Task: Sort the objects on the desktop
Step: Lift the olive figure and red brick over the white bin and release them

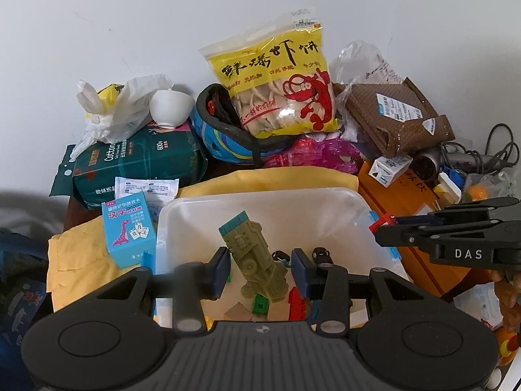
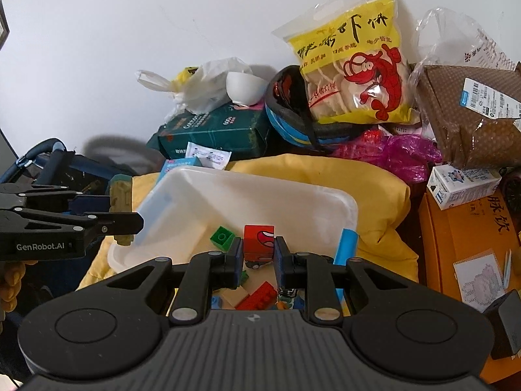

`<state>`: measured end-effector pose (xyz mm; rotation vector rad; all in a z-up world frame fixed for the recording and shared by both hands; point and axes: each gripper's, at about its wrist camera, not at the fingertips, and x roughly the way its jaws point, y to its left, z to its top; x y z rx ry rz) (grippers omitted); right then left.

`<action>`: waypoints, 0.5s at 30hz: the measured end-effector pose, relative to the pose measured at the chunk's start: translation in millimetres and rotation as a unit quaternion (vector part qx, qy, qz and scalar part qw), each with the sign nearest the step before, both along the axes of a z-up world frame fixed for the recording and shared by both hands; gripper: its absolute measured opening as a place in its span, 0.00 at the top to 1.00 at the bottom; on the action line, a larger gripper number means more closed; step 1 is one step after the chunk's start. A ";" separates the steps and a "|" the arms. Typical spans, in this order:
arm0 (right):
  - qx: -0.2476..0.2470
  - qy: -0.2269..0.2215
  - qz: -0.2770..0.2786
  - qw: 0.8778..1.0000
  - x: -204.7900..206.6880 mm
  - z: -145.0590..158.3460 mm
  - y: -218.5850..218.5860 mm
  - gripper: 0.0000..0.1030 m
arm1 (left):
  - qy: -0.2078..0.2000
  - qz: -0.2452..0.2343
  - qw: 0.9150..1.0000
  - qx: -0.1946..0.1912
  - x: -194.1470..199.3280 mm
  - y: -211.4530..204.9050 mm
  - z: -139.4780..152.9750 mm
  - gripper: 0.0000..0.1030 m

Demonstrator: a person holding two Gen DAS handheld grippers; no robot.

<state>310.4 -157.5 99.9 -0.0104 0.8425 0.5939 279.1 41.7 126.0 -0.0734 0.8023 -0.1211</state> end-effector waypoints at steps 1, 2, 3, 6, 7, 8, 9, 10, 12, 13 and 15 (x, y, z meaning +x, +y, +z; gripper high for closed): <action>-0.001 0.002 -0.002 1.000 1.7 -0.8 0.4 0.78 | 0.002 0.001 1.000 0.000 2.6 0.5 -0.4 0.56; -0.001 0.004 -0.003 1.000 3.1 -1.0 1.3 0.76 | 0.004 0.006 1.000 0.002 4.6 0.8 -0.6 0.55; -0.004 0.001 -0.004 1.000 3.5 -1.0 2.5 0.70 | 0.008 0.011 1.000 0.006 7.2 0.5 -0.7 0.51; -0.014 -0.021 -0.006 1.000 1.2 0.0 4.6 0.42 | 0.001 0.018 0.999 0.027 8.2 -0.6 0.3 0.41; -0.015 -0.022 -0.004 1.000 0.7 -0.7 4.5 0.44 | -0.002 0.018 0.999 0.030 6.6 -0.4 0.2 0.41; -0.015 -0.020 0.000 1.000 -1.2 -2.3 3.3 0.44 | -0.002 0.016 0.999 0.031 5.0 -0.2 -0.5 0.41; -0.015 -0.020 0.001 1.000 -2.7 -3.7 2.1 0.44 | -0.002 0.014 0.999 0.032 2.5 0.0 -2.0 0.41; -0.015 -0.021 0.002 1.000 -6.5 -5.3 0.5 0.44 | -0.002 0.013 0.999 0.035 -2.1 -0.3 -4.0 0.41; -0.011 -0.024 0.010 1.000 -20.3 -9.3 -5.1 0.44 | -0.009 0.003 0.999 0.039 -18.4 -3.3 -9.7 0.41; -0.010 -0.025 0.016 1.000 -29.4 -11.6 -7.5 0.44 | -0.010 -0.004 0.999 0.039 -28.0 -5.1 -13.9 0.40; -0.018 -0.035 0.037 0.999 -57.2 -21.6 -12.1 0.43 | -0.013 -0.020 0.999 0.036 -56.0 -11.1 -27.6 0.40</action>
